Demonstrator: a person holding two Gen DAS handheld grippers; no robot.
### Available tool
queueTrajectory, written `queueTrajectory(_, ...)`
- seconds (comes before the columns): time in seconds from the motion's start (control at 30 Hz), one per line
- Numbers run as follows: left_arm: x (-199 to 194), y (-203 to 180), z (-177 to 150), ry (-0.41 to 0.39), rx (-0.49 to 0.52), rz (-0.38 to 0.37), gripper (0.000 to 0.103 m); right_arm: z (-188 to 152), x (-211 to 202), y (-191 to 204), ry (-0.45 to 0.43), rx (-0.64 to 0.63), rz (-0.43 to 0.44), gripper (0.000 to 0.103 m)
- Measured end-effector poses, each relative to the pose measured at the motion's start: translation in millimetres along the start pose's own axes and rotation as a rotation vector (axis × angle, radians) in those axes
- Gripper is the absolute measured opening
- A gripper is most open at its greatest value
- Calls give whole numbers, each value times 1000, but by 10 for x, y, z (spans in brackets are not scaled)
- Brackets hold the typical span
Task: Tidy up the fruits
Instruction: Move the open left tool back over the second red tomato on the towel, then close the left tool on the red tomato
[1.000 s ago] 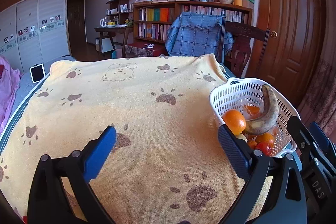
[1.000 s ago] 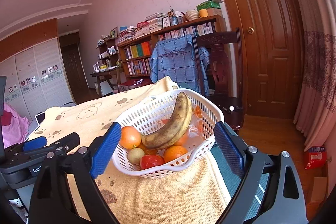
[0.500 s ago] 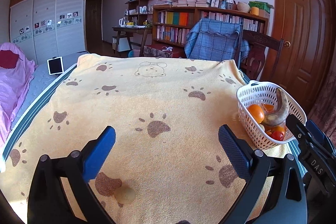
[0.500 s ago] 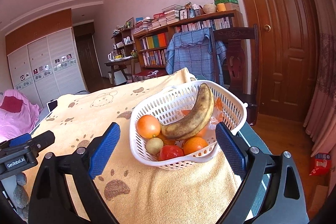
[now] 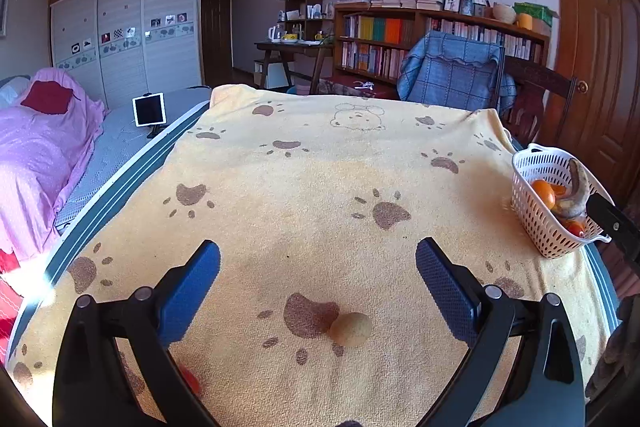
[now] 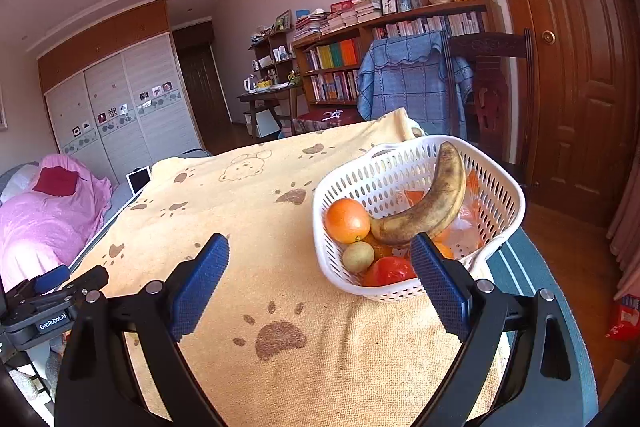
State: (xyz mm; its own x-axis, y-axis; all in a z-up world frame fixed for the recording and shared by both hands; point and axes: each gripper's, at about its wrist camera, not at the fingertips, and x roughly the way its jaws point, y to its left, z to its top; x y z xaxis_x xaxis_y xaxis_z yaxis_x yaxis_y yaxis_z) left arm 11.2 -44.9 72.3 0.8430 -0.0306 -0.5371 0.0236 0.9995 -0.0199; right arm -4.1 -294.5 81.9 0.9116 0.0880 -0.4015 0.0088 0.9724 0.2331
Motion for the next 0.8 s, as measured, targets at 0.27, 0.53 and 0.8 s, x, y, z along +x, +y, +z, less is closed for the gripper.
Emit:
queueTrajectory(0.27, -84, 222, -94, 6, -5, 55, 97, -78, -105, 428, 42, -62, 113, 94)
queueTrajectory(0.53, -142, 414, -192, 23, -5, 100, 97, -145, -171, 688, 65, -114, 170, 94)
queueTrajectory(0.8, -227, 676, -270, 64, -32, 116, 97, -223, -164, 792, 90, -137, 197, 93)
